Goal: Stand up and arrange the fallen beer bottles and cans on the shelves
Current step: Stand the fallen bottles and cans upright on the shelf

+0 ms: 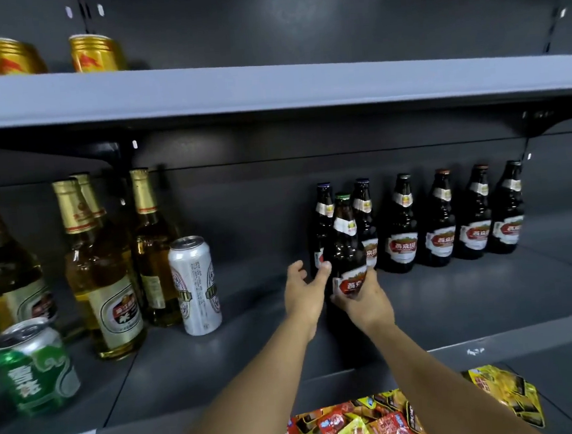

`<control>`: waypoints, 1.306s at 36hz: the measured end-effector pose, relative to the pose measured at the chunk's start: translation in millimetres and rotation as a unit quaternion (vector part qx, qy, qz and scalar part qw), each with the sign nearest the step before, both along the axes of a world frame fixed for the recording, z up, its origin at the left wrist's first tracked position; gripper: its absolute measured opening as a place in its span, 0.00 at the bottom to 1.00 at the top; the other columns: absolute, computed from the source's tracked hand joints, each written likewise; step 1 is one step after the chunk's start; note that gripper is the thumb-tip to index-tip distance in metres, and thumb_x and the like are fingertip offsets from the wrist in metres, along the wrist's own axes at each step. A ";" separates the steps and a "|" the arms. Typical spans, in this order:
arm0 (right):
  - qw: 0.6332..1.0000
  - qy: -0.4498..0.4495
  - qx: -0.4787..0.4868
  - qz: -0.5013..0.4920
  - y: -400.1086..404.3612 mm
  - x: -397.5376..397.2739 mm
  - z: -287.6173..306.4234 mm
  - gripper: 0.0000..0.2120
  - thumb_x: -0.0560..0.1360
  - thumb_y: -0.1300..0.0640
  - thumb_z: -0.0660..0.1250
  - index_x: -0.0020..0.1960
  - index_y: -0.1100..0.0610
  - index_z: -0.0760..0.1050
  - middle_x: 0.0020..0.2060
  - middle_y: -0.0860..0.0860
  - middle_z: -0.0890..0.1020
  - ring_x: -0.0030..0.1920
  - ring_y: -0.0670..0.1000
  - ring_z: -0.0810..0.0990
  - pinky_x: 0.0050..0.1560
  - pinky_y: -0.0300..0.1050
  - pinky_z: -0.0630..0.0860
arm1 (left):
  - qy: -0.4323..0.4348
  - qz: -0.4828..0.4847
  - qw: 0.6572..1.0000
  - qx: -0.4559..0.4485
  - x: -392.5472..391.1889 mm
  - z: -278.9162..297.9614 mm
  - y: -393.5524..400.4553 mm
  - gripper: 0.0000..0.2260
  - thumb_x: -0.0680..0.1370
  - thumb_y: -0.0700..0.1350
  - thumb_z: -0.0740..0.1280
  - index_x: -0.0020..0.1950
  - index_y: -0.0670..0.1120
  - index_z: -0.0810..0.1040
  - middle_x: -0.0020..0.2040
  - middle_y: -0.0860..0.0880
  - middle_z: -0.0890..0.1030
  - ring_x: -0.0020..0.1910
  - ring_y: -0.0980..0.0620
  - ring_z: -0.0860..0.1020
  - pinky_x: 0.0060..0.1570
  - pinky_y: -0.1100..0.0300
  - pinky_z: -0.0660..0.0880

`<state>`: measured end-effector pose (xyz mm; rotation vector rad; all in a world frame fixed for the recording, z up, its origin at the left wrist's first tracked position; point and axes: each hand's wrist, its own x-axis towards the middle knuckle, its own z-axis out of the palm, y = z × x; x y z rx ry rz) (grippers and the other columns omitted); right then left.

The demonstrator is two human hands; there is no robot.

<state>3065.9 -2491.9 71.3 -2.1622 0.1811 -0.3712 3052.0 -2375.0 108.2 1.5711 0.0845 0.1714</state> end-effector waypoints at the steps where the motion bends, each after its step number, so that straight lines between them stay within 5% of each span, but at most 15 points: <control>1: 1.000 -0.004 -0.011 0.000 0.0 -0.1 1.0 0.34 0.69 0.47 0.75 0.68 0.51 0.61 0.55 0.49 0.80 0.59 0.55 0.78 0.55 0.51 0.75 | 0.003 -0.020 1.000 -0.003 2.3 0.8 -2.0 0.33 0.76 0.54 0.70 0.77 0.50 0.59 0.74 0.48 0.66 0.70 0.50 0.68 0.64 0.59 0.65; 5: 0.998 -0.016 -0.057 0.021 12.3 -3.2 1.8 0.26 0.71 0.48 0.71 0.63 0.52 0.63 0.47 0.47 0.79 0.51 0.53 0.80 0.43 0.45 0.72 | -0.004 -0.068 0.998 -0.011 14.7 -2.8 -7.0 0.39 0.70 0.51 0.78 0.75 0.54 0.61 0.71 0.52 0.71 0.67 0.52 0.72 0.58 0.63 0.72; 7: 0.997 -0.023 -0.069 0.039 26.5 -0.4 0.7 0.23 0.72 0.51 0.69 0.62 0.53 0.64 0.49 0.49 0.81 0.52 0.55 0.80 0.45 0.47 0.75 | -0.018 -0.028 0.999 0.006 19.7 -7.3 -3.0 0.34 0.67 0.46 0.80 0.68 0.55 0.66 0.61 0.53 0.78 0.59 0.54 0.78 0.51 0.63 0.77; 10: 0.995 -0.021 -0.072 0.062 51.4 7.7 2.7 0.24 0.73 0.53 0.67 0.65 0.54 0.63 0.52 0.53 0.82 0.55 0.58 0.80 0.45 0.46 0.73 | -0.022 0.062 0.995 0.081 27.6 -6.3 18.9 0.34 0.65 0.45 0.80 0.65 0.53 0.67 0.56 0.53 0.79 0.55 0.52 0.79 0.57 0.53 0.77; 25: 0.995 -0.020 -0.059 0.074 105.4 61.9 13.8 0.16 0.73 0.56 0.67 0.51 0.53 0.60 0.45 0.52 0.80 0.43 0.54 0.79 0.37 0.44 0.68 | -0.026 0.075 0.997 -0.003 85.9 -4.3 72.7 0.29 0.64 0.41 0.81 0.59 0.51 0.71 0.53 0.50 0.81 0.51 0.51 0.81 0.50 0.51 0.81; 30: 0.996 -0.014 -0.051 0.065 109.9 66.6 9.2 0.15 0.74 0.56 0.66 0.56 0.57 0.63 0.47 0.53 0.81 0.46 0.55 0.80 0.37 0.43 0.67 | -0.026 0.079 0.996 -0.004 95.4 -11.1 72.7 0.28 0.64 0.40 0.80 0.58 0.53 0.72 0.54 0.50 0.79 0.52 0.51 0.80 0.46 0.57 0.80; 36: 0.997 -0.020 -0.049 0.054 112.1 72.1 7.2 0.14 0.75 0.55 0.65 0.56 0.57 0.65 0.52 0.54 0.78 0.48 0.56 0.80 0.40 0.45 0.70 | -0.025 0.076 0.997 0.003 100.5 -10.2 70.4 0.27 0.66 0.39 0.80 0.59 0.51 0.71 0.54 0.49 0.79 0.46 0.56 0.79 0.27 0.72 0.72; 43: 0.997 -0.017 -0.065 0.022 111.9 73.1 7.4 0.18 0.79 0.55 0.61 0.67 0.56 0.63 0.58 0.53 0.74 0.52 0.56 0.80 0.41 0.45 0.69 | -0.035 0.075 0.996 0.032 108.8 -14.6 64.6 0.31 0.65 0.41 0.80 0.63 0.50 0.70 0.57 0.49 0.77 0.52 0.52 0.79 0.30 0.72 0.74; 47: 0.996 -0.008 -0.080 0.027 108.9 71.4 7.3 0.24 0.79 0.54 0.61 0.72 0.55 0.59 0.62 0.53 0.73 0.55 0.55 0.79 0.44 0.46 0.72 | -0.035 0.085 0.993 0.071 114.6 -19.5 63.3 0.33 0.63 0.45 0.81 0.64 0.51 0.70 0.59 0.49 0.76 0.58 0.49 0.78 0.54 0.52 0.79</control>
